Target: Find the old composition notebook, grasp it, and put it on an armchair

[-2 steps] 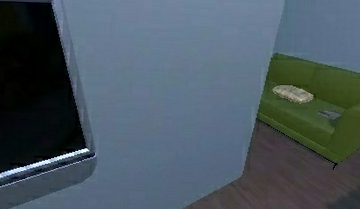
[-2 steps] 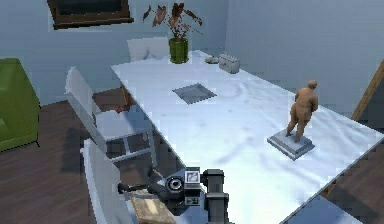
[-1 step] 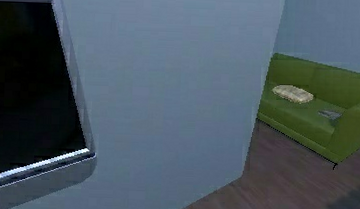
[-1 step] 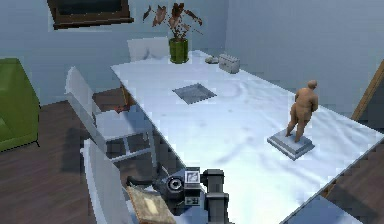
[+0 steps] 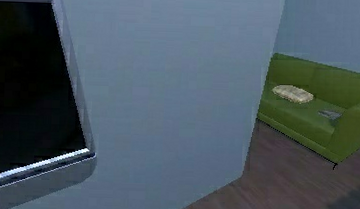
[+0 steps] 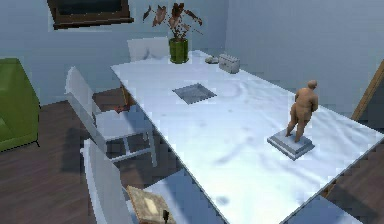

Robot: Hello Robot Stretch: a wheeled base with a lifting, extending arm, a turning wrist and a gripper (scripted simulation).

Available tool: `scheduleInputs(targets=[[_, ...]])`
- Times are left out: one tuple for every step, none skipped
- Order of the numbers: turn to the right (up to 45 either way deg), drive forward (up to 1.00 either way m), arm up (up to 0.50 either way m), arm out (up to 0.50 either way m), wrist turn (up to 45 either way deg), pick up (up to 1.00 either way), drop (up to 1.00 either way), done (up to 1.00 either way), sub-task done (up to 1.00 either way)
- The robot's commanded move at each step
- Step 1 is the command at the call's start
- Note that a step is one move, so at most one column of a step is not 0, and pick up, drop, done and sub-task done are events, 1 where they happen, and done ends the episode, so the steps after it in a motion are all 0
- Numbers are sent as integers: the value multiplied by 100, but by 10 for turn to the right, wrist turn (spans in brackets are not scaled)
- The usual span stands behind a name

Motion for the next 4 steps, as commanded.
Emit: scheduleInputs(targets=[[0, 0, 0, 0, 0, 100, 0, 0, 0], [0, 0, 10, 0, 0, 0, 0, 0, 0], [0, 0, 42, 0, 0, 0, 0, 0, 0], [0, 0, 0, 0, -450, 0, 0, 0, 0]])
